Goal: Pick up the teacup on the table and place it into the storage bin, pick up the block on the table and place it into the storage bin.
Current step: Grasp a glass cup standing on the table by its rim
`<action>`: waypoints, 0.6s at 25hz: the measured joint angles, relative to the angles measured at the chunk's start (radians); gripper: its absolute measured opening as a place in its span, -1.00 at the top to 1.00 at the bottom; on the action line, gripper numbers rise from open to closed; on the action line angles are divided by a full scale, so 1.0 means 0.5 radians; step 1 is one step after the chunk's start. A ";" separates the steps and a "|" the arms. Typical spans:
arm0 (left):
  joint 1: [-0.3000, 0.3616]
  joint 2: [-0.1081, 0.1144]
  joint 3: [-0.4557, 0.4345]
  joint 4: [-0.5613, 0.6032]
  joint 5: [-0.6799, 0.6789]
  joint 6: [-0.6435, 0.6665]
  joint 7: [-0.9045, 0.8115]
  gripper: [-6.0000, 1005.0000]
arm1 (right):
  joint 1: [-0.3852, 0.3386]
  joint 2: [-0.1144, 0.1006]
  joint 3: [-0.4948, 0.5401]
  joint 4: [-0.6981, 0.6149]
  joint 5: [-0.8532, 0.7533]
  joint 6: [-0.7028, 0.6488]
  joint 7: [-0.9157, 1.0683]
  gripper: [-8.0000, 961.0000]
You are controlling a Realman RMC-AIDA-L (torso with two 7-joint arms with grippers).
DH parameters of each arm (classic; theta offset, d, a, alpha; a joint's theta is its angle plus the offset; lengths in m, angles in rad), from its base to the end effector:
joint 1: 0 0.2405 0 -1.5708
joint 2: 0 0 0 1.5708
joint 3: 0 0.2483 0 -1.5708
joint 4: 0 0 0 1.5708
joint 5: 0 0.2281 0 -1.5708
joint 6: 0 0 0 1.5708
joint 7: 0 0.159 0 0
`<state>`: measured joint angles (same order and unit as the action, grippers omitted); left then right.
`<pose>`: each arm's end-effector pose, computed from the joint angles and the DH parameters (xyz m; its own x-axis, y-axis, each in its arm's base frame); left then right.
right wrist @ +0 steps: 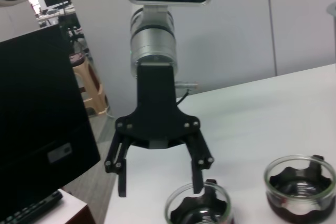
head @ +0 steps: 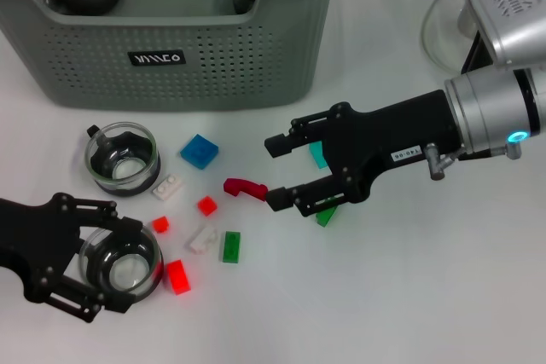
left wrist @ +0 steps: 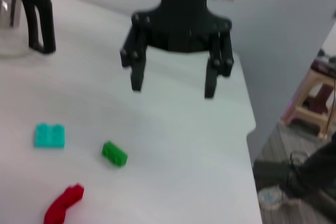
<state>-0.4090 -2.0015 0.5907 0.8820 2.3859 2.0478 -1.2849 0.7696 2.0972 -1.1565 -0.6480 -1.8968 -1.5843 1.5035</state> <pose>-0.3080 0.2542 0.0546 0.9207 0.3254 0.2154 0.3135 -0.9455 0.0883 0.1461 0.3481 -0.0761 0.9329 -0.1838 -0.3097 -0.1313 -0.9744 0.1827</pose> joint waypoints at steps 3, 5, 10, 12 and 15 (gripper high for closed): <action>0.016 -0.022 0.053 0.140 0.030 0.000 -0.063 -0.74 | 0.009 0.002 -0.005 0.005 0.001 0.056 0.000 -0.60; 0.019 -0.051 0.108 0.305 0.082 0.001 -0.154 -0.74 | 0.019 0.004 -0.013 0.023 0.002 0.112 -0.013 -0.60; 0.013 -0.089 0.202 0.473 0.107 0.002 -0.231 -0.74 | 0.036 0.006 -0.017 0.072 0.002 0.175 -0.049 -0.60; 0.016 -0.113 0.265 0.547 0.132 0.002 -0.257 -0.74 | 0.045 0.007 -0.018 0.110 0.002 0.210 -0.078 -0.60; 0.013 -0.145 0.323 0.631 0.218 0.002 -0.288 -0.74 | 0.067 0.009 -0.019 0.160 0.002 0.250 -0.098 -0.60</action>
<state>-0.4027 -2.0740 0.7520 1.1973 2.4952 2.0487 -1.4287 0.8032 2.1016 -1.1661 -0.5682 -1.8958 -1.4596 1.4545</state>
